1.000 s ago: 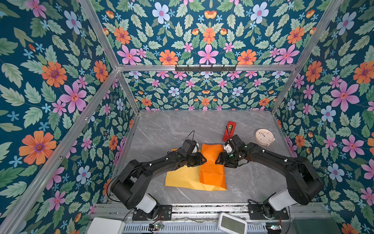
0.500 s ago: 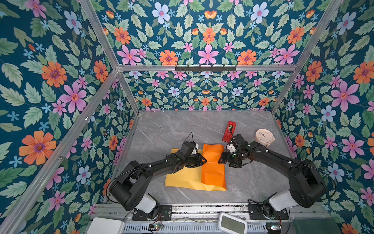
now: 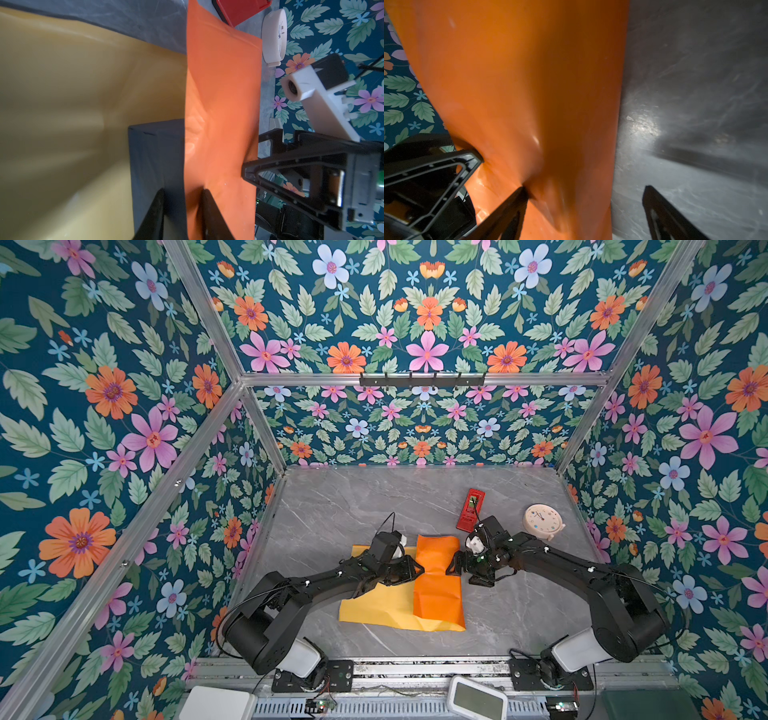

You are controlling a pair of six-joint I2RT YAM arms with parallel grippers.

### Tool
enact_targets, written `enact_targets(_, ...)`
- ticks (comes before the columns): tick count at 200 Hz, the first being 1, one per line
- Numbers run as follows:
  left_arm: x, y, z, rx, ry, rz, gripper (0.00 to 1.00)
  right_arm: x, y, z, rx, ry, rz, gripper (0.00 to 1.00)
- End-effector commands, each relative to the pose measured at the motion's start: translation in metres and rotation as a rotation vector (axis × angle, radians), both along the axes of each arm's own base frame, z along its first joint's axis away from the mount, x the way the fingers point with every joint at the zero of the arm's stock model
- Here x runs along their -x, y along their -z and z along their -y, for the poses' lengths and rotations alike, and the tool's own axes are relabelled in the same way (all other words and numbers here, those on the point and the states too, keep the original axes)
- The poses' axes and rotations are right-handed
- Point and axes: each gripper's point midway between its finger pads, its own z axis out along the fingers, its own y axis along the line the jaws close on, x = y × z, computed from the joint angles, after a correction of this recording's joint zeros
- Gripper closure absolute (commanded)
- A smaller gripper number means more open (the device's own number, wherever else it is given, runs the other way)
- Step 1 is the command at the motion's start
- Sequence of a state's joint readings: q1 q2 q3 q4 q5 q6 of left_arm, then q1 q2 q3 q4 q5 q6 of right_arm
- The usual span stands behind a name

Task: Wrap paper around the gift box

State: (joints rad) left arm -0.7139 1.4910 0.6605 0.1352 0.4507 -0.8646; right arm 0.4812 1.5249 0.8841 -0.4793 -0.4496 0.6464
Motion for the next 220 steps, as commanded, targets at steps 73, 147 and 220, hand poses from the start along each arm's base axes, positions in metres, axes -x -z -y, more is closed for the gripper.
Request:
enact_targets(73,-0.001,-0.02,0.005,-0.009,-0.001,-0.05,0.32,0.016,0.025,0.023,0.136,-0.04,-0.042,0.14)
enact_targets(147,0.013,0.011,0.003,-0.098,0.066,-0.134,0.37,0.015,0.024,0.024,0.144,-0.045,-0.035,0.14)
enact_targets(220,0.036,0.046,-0.027,-0.201,0.038,-0.193,0.71,-0.004,0.012,0.015,0.144,-0.078,0.001,0.12)
